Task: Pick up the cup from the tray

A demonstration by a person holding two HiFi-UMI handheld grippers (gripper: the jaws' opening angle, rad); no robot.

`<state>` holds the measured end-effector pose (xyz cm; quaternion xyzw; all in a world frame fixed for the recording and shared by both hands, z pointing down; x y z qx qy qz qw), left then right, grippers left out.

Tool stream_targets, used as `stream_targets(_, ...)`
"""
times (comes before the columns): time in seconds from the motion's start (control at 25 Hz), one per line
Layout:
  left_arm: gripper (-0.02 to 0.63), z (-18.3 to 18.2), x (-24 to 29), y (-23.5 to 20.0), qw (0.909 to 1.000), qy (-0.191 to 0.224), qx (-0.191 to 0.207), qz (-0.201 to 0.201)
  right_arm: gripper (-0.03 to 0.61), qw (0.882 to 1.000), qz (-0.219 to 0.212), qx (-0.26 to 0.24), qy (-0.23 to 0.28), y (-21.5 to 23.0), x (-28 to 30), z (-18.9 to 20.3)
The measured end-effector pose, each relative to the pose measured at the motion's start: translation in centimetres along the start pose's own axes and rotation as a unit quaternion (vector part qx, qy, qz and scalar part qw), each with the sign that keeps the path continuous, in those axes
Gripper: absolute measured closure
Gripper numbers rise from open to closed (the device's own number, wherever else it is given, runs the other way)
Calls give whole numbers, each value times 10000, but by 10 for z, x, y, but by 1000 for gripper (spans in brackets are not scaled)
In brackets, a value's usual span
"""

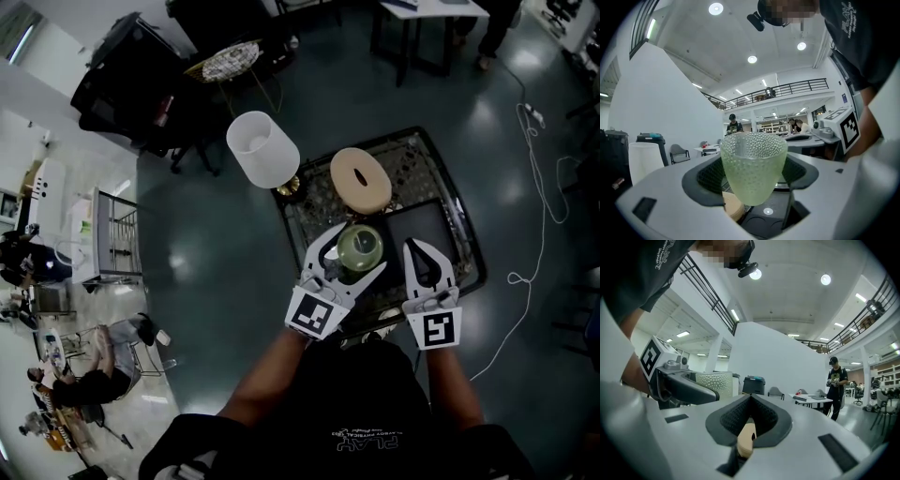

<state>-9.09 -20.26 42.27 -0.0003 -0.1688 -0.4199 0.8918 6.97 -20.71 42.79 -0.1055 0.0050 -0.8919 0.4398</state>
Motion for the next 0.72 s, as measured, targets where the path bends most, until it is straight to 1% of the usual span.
stream_targets(0.36,241,-1,-6,-6,9999,58,80,-133,569,10000,-7,-13,3,-6,4,-2)
stream_targets(0.52,241,2,-9,-11,9995,102,-16,-287,569,10000,1,-1,56,-8,5,-3)
stream_targets(0.72,241,3,-12,-9,9995,121,-88,-295,569,10000,-12,-17,5,-9,2,-1)
Point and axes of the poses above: the fingertips, and each gripper's own axes: x forward along the fingers, y to its right, z out of its underside, the point moved 8 cm from there along -x, backward along the fingers, and after that the axes turned 13 degrees about -y, right-handed, at the moved point
